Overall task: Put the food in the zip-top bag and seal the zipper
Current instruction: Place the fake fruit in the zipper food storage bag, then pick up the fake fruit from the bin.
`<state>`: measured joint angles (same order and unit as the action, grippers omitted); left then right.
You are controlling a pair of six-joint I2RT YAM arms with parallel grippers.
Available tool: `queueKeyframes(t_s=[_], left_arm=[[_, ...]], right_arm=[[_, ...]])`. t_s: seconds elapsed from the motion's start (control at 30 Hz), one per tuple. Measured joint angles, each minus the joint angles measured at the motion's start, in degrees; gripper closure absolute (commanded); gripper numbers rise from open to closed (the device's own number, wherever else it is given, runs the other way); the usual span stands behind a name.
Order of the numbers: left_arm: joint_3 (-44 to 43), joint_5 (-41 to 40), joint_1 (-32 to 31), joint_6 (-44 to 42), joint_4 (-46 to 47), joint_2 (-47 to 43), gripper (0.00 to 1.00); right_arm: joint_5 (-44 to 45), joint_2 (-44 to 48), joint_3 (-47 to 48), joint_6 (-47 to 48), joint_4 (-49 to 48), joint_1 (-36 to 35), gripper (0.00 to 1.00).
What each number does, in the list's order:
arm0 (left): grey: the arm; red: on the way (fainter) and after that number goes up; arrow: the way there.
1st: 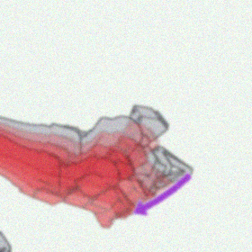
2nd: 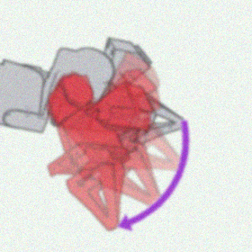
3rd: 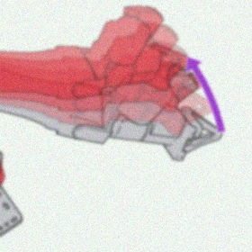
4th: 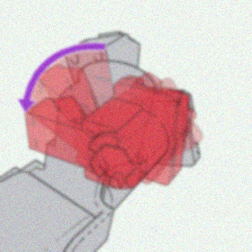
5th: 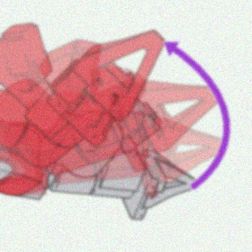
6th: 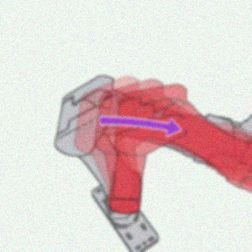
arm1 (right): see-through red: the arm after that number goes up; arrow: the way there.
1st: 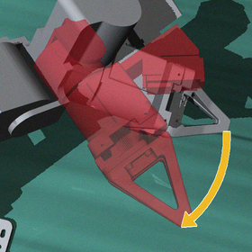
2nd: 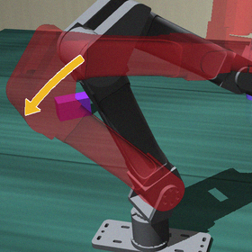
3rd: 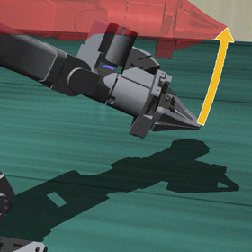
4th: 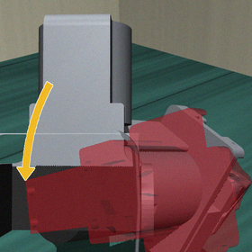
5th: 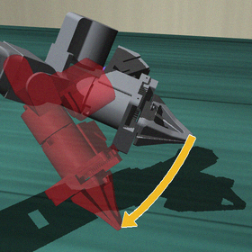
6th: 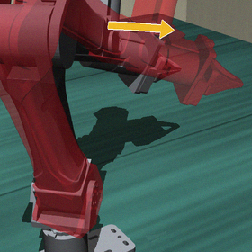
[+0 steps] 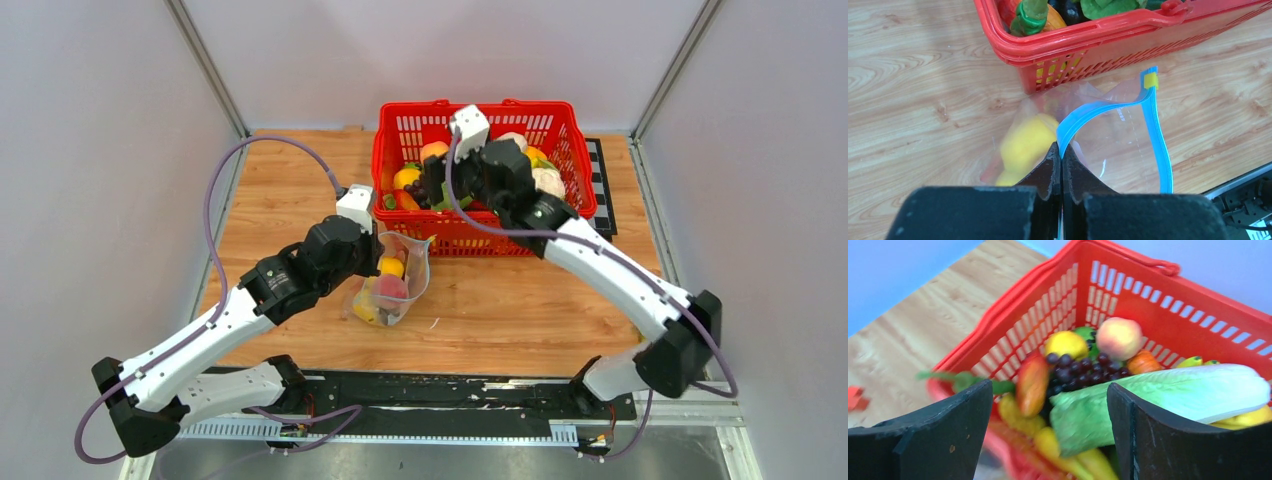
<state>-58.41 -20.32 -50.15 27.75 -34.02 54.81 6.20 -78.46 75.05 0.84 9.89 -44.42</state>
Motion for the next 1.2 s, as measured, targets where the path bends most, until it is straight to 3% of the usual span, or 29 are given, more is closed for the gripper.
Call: queueKeyframes(t_s=[0.23, 0.53, 0.67, 0.97, 1.07, 1.13, 1.2], left_arm=[[0.5, -0.5, 0.0, 0.0, 0.0, 0.0, 1.00], [0.5, -1.0, 0.0, -0.1, 0.0, 0.0, 1.00], [0.5, -0.9, 0.0, -0.1, 0.0, 0.1, 1.00], [0.5, -0.8, 0.0, 0.0, 0.0, 0.2, 1.00], [0.5, -0.8, 0.0, -0.1, 0.0, 0.6, 1.00], [0.5, -0.7, 0.0, -0.1, 0.1, 1.2, 1.00], [0.5, -0.4, 0.0, -0.1, 0.2, 1.9, 1.00]], right_arm=[[-2.6, -19.3, 19.4, -0.3, 9.1, 6.8, 0.16], [-11.4, -42.1, 44.3, 3.9, 24.4, 12.5, 0.02], [-14.8, -51.9, 56.8, 5.8, 30.1, 13.9, 0.00], [-27.1, -60.1, 64.8, 8.9, 35.5, 14.9, 0.01], [-30.6, -62.1, 65.0, 9.6, 37.5, 14.8, 0.06], [-31.2, -63.6, 65.0, 9.6, 37.9, 14.7, 0.18], [-31.6, -64.5, 65.0, 9.8, 37.9, 14.7, 0.22]])
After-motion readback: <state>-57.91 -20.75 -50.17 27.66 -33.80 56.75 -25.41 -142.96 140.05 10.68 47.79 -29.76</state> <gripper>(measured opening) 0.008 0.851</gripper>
